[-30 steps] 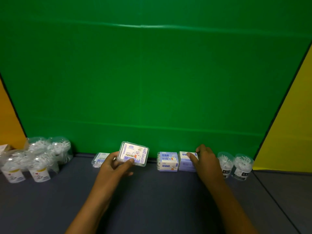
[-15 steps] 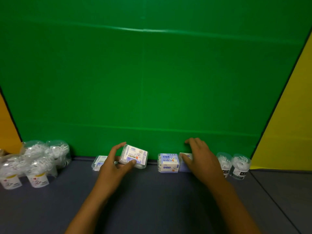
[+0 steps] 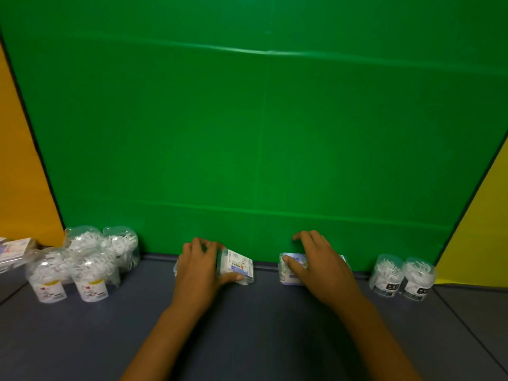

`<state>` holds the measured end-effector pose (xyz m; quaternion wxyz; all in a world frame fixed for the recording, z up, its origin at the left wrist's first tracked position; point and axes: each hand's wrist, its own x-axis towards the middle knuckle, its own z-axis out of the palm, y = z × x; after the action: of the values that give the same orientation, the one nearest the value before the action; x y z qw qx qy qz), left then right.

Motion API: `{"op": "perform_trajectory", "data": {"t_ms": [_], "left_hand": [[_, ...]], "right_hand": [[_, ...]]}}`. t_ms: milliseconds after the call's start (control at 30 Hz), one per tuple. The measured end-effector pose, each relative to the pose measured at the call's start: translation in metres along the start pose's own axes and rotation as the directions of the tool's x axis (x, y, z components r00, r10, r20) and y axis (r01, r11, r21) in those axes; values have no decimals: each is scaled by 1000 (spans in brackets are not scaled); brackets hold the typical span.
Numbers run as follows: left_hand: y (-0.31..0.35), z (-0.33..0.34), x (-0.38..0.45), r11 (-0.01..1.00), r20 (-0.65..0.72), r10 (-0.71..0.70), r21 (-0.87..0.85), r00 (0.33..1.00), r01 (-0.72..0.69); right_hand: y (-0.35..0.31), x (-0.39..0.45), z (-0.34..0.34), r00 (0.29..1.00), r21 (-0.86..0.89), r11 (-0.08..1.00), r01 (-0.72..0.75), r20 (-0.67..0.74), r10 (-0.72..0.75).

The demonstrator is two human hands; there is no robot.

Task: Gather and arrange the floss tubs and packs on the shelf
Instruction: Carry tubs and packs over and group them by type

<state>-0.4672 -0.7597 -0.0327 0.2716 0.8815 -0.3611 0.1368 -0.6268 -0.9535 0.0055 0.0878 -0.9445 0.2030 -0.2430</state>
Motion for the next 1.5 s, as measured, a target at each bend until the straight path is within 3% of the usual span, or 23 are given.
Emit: {"op": "perform_trajectory", "data": {"t_ms": [167, 433, 600, 967, 1200, 1500], "left_hand": [[-12, -1, 3, 989, 45, 43, 142, 998, -49], [-34, -19, -6, 992, 43, 114, 57, 993, -117], [-42, -47, -23, 975, 79, 143, 163, 987, -154], [-23, -115, -83, 943, 28, 5, 331, 1000, -14], [-7, -143, -146, 937, 4, -55, 345, 998, 50], [-48, -208, -211, 889, -55, -196, 412, 979, 201]], "right_hand": [[-15, 4, 8, 1000, 47, 999, 11, -9, -11], [-40, 1, 21, 1000, 6, 1000, 19, -2, -19], [-63, -5, 22, 997, -51, 996, 68, 40, -66], [-99, -40, -2, 981, -77, 979, 189, 50, -186], [-123, -81, -14, 960, -50, 959, 279, 50, -277], [-198, -108, -17, 923, 35, 924, 380, 57, -382]]}}
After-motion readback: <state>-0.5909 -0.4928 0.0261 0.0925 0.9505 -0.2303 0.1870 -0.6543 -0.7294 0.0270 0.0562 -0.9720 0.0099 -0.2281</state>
